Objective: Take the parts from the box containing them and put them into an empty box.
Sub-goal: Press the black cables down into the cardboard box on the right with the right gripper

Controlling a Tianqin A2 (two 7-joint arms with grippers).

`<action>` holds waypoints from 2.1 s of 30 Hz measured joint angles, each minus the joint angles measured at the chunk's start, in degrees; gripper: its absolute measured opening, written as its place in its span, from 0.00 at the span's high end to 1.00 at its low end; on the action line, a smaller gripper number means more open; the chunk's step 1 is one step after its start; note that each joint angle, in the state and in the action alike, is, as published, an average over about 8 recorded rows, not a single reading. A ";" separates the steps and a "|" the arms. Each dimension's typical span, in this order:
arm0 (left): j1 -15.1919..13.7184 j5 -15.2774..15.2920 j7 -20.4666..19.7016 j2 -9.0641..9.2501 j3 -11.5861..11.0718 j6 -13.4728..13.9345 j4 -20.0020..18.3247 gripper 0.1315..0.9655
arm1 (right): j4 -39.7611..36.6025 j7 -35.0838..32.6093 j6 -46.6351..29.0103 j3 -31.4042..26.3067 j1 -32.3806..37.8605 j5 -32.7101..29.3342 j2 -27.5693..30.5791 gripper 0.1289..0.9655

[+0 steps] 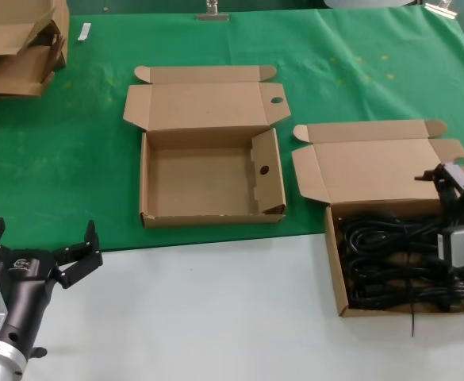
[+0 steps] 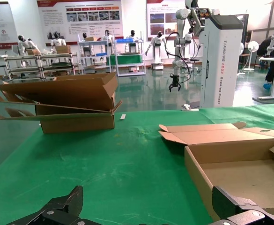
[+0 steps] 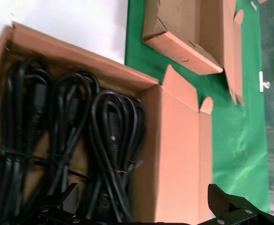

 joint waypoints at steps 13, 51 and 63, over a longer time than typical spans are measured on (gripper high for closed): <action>0.00 0.00 0.00 0.00 0.00 0.00 0.00 0.00 | -1.58 0.96 -2.11 -0.27 0.35 2.67 -0.94 0.01; 0.00 0.00 0.00 0.00 0.00 0.00 0.00 0.00 | -1.90 0.57 -5.92 -1.62 3.37 7.04 0.73 0.64; 0.00 0.00 0.00 0.00 0.00 0.00 0.00 0.00 | -0.31 2.10 -6.41 -1.25 2.48 6.80 1.80 0.87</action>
